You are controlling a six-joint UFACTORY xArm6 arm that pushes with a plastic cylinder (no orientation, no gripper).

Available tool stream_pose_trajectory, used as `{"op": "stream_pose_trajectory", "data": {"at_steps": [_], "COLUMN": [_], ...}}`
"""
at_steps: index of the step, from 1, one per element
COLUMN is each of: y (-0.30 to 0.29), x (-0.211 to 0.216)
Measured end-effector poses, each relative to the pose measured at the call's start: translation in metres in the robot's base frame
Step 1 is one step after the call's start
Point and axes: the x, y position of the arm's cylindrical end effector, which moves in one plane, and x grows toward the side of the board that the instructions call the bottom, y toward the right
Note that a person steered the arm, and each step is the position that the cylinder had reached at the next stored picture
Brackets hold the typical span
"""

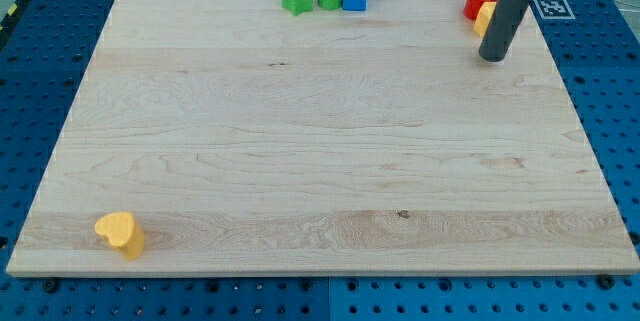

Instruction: Move the yellow hexagon into red blocks

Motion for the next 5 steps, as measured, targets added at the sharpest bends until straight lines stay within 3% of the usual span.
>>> {"op": "stream_pose_trajectory", "data": {"at_steps": [2,5], "y": [-0.042,-0.168], "x": [0.001,0.005]}}
